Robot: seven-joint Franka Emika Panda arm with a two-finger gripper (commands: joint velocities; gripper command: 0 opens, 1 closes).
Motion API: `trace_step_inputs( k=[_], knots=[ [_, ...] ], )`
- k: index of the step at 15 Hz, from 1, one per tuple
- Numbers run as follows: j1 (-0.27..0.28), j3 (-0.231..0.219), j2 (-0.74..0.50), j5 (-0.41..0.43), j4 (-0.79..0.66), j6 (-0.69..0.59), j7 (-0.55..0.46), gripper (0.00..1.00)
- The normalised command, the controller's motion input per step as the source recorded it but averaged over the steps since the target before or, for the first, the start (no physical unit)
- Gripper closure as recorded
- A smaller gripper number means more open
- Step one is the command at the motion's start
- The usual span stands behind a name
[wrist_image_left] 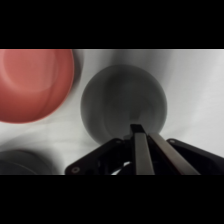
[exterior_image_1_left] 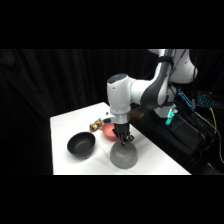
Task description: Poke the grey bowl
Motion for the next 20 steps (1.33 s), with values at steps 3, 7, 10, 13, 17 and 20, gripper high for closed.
trace_step_inputs(
  k=[3, 7, 10, 13, 17, 20],
  knots=[
    [-0.044, 0.048, 0.13, 0.034, 0.01, 0.22, -0.14, 1.00],
    [-0.058, 0.057, 0.08, 0.027, 0.02, 0.18, -0.12, 1.00],
    [-0.061, 0.064, -0.03, 0.025, -0.01, 0.10, -0.11, 1.00],
    [-0.014, 0.018, -0.26, -0.094, -0.04, -0.21, -0.06, 1.00],
    [-0.041, 0.028, -0.40, -0.014, 0.01, -0.42, -0.11, 0.99],
    [-0.037, -0.004, -0.34, 0.032, 0.08, -0.39, -0.14, 0.65]
  ],
)
